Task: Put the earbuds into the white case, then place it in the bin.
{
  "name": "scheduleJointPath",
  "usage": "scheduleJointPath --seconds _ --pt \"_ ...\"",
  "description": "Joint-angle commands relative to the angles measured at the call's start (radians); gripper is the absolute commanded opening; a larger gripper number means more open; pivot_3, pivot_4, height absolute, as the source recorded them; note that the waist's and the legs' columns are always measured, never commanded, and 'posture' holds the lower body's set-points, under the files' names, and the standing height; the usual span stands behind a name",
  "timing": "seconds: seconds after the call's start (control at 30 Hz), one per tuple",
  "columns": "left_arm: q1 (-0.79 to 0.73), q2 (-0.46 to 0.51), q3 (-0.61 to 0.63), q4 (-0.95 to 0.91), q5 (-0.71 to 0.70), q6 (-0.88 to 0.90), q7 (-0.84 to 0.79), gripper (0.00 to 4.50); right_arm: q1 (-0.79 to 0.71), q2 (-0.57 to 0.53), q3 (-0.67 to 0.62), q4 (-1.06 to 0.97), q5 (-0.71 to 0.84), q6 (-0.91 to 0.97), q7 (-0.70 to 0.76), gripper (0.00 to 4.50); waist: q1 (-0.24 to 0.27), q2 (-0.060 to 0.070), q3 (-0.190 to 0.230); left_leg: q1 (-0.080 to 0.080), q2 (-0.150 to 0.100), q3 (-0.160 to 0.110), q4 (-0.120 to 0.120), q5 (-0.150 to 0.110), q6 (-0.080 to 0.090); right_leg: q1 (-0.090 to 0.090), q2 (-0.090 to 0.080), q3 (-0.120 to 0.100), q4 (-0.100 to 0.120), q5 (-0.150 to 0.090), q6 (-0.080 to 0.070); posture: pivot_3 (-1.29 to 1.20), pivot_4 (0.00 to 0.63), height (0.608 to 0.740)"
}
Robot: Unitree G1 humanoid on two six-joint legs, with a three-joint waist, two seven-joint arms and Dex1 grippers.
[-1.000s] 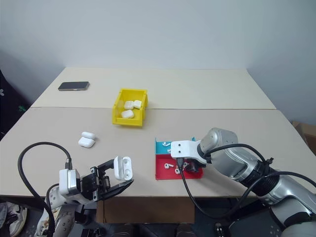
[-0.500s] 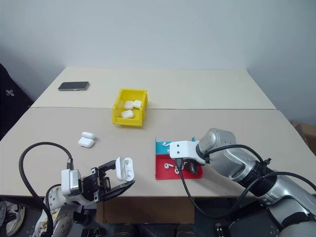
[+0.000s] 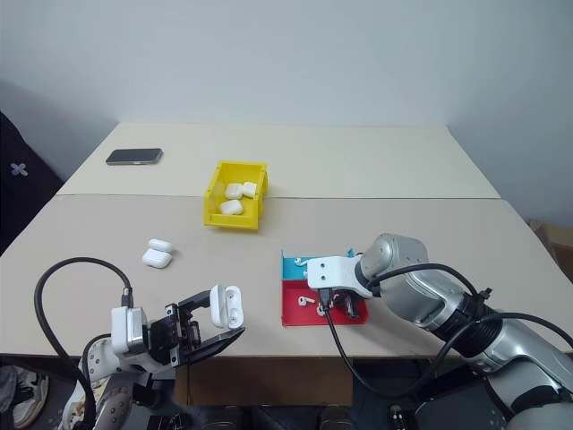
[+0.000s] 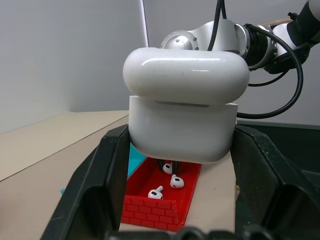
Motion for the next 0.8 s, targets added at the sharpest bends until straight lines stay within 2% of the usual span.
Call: scheduleJointPath --seconds 0.03,0.17,0.3,0.47,0.57,0.63,0.7,0.8 --pt "-0.001 0.006 0.007 -0.029 -0.009 0.0 0.003 2.76 0.01 -0.008 -0.029 -0.021 -0.007 0.005 0.009 1.09 0.0 0.0 0.0 0.0 0.0 0.0 0.0 0.0 0.0 0.0 0.0 0.0 0.0 0.0 0.0 0.0 0.15 0.74" --pt "-0.005 0.007 0.006 -0.028 -0.009 0.005 0.004 2.76 0.01 -0.013 -0.045 -0.045 -0.007 0.018 0.006 1.09 0.0 0.0 0.0 0.0 0.0 0.0 0.0 0.0 0.0 0.0 0.0 0.0 0.0 0.0 0.0 0.0 0.15 0.74" --pt "-0.034 0.0 0.004 -0.022 -0.025 0.006 -0.004 2.76 0.015 -0.072 -0.168 -0.163 0.057 0.08 0.027 1.09 0.004 0.0 0.0 -0.001 0.0 0.0 0.0 0.0 0.0 -0.001 0.0 0.0 0.0 0.0 0.001 0.0 0.15 0.74" --pt "-0.093 -0.004 0.009 -0.034 -0.054 0.05 0.017 2.76 0.031 -0.081 -0.504 -0.264 0.234 0.142 0.012 1.09 0.004 0.0 0.0 -0.001 0.0 0.0 0.0 0.0 0.0 0.0 0.0 0.0 0.0 0.001 0.001 0.0 0.15 0.74" --pt "-0.183 -0.032 0.008 -0.011 -0.078 0.07 0.033 2.76 0.063 0.063 -0.804 -0.269 0.377 0.068 -0.077 1.09 0.003 0.0 0.0 0.0 0.0 -0.001 0.0 0.0 0.0 0.001 0.001 0.0 0.0 0.0 0.002 0.0 0.15 0.74" --pt "-0.241 -0.054 0.006 0.012 -0.088 0.087 0.039 2.76 0.098 0.172 -0.944 -0.276 0.449 -0.069 -0.139 1.09 0.003 0.0 0.0 0.0 0.0 -0.002 0.001 0.0 0.0 0.001 0.002 0.0 0.0 0.0 0.004 0.0 0.15 0.74" --pt "-0.282 -0.071 0.005 0.038 -0.09 0.095 0.035 2.76 0.109 0.22 -0.995 -0.283 0.51 -0.118 -0.16 1.09 0.003 0.0 0.0 0.0 0.0 -0.003 0.001 0.0 0.0 0.002 0.003 0.0 0.0 0.001 0.004 0.0 0.15 0.74" --pt "-0.361 -0.087 -0.013 0.088 -0.082 0.106 0.007 2.76 0.123 0.336 -1.035 -0.314 0.608 -0.137 -0.27 1.09 -0.001 0.0 0.0 0.0 0.0 -0.003 0.001 0.0 0.0 0.002 0.003 0.0 0.0 0.002 0.002 0.0 0.15 0.74"
